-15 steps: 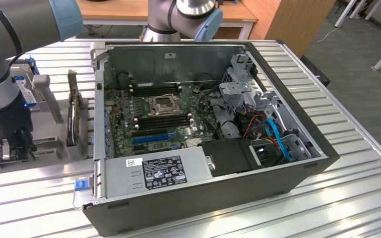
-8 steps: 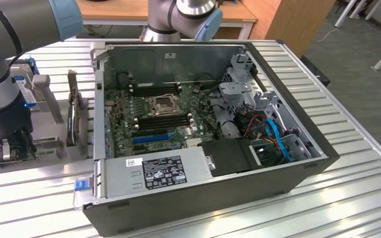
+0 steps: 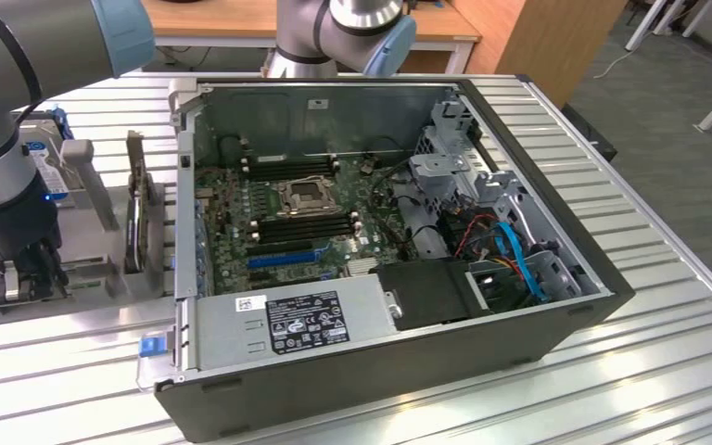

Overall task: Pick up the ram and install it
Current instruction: 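Pick up the ram and move it above insertion slot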

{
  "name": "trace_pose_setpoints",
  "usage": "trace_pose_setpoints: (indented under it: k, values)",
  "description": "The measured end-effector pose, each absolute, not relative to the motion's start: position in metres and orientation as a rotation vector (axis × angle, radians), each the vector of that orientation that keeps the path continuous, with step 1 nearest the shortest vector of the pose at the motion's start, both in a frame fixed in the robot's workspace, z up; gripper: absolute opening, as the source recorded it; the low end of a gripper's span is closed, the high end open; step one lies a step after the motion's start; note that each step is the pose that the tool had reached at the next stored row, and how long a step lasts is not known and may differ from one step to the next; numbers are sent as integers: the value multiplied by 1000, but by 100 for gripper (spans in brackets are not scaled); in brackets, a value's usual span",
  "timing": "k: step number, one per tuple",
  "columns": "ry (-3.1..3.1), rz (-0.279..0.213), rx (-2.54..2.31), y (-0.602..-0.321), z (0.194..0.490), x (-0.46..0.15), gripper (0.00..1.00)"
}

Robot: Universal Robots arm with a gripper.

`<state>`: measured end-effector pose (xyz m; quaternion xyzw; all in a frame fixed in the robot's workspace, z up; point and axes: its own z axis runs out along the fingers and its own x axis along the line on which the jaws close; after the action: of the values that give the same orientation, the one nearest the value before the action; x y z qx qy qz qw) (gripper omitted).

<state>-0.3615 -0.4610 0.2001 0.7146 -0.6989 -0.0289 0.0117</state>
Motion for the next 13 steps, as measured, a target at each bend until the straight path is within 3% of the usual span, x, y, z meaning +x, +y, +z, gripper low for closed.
trace_pose_setpoints:
  k: [13]
  values:
    - [-2179, -90, 2228, -460, 200, -359, 23]
